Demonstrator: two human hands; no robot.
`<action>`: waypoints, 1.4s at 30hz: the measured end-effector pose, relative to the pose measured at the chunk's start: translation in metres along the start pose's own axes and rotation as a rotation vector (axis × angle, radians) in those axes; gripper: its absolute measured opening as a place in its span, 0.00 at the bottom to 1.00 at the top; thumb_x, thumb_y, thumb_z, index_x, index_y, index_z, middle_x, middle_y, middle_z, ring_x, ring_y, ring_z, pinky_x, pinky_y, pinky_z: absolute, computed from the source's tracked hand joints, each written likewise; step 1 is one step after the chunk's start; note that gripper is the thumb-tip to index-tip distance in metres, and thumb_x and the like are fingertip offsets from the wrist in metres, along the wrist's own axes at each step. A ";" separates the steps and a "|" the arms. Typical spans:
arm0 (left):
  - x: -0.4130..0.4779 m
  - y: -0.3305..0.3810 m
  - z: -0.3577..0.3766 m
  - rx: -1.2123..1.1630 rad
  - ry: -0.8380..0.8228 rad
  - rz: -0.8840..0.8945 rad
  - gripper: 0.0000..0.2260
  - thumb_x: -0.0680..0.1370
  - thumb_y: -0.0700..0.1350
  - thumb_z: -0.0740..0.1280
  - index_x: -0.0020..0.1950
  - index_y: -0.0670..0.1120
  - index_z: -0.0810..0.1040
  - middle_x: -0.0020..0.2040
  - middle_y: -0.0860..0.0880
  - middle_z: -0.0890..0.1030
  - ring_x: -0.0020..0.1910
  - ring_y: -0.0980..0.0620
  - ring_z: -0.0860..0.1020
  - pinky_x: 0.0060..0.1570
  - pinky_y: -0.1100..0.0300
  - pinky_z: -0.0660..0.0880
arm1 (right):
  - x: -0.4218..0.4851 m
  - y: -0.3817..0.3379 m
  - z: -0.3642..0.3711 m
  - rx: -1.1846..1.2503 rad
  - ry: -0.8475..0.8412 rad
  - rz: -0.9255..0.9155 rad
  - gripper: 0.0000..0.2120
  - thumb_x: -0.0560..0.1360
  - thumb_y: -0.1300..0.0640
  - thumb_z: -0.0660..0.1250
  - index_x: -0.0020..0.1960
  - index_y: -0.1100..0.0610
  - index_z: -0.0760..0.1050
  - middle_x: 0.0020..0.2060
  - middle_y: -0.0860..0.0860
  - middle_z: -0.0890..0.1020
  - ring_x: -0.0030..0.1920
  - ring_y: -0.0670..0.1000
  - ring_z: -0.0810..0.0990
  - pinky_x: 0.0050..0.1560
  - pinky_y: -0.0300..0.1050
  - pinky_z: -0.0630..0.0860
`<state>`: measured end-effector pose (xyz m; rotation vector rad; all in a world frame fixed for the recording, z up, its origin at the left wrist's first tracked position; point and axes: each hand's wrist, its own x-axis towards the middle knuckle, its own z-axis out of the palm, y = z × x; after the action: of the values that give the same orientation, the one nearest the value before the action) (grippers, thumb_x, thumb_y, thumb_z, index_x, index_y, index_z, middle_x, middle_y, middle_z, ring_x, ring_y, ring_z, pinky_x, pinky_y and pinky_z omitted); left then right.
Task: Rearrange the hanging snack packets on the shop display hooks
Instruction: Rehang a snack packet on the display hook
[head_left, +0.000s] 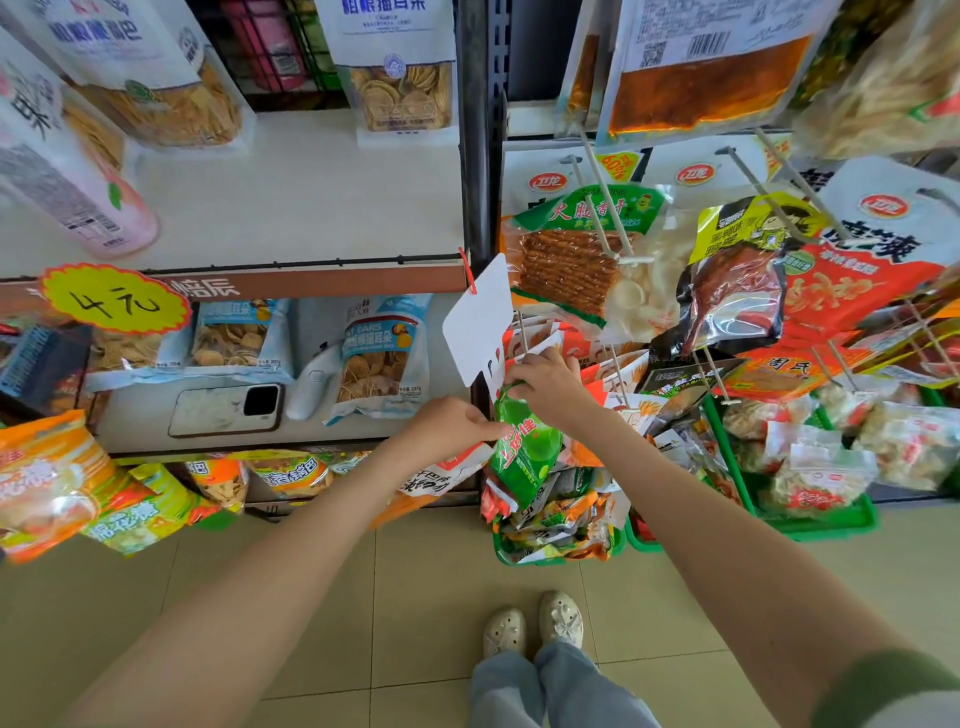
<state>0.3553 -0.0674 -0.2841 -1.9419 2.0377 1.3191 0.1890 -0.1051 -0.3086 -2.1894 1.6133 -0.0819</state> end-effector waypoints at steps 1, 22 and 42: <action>-0.001 -0.001 0.001 0.004 -0.001 0.000 0.19 0.73 0.63 0.64 0.42 0.48 0.77 0.37 0.47 0.75 0.36 0.52 0.73 0.36 0.59 0.66 | 0.000 -0.001 0.002 0.003 0.015 0.010 0.10 0.78 0.55 0.58 0.55 0.53 0.76 0.58 0.51 0.75 0.62 0.54 0.64 0.59 0.53 0.58; -0.072 0.092 -0.009 -0.249 0.697 0.261 0.21 0.81 0.51 0.57 0.28 0.48 0.63 0.25 0.51 0.64 0.24 0.55 0.64 0.25 0.62 0.58 | -0.096 -0.005 -0.090 0.898 -0.038 -0.205 0.15 0.76 0.49 0.64 0.62 0.50 0.74 0.59 0.41 0.75 0.58 0.37 0.73 0.56 0.33 0.70; -0.074 0.266 0.084 -0.205 0.817 0.304 0.25 0.81 0.56 0.55 0.36 0.36 0.71 0.30 0.38 0.72 0.31 0.41 0.73 0.29 0.54 0.64 | -0.217 0.161 -0.165 0.566 0.369 -0.362 0.06 0.77 0.60 0.64 0.45 0.63 0.77 0.36 0.57 0.80 0.36 0.50 0.77 0.37 0.42 0.72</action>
<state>0.1072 0.0033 -0.1543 -2.6648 2.7119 0.8516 -0.0746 0.0085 -0.1746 -2.0404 1.1366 -0.9710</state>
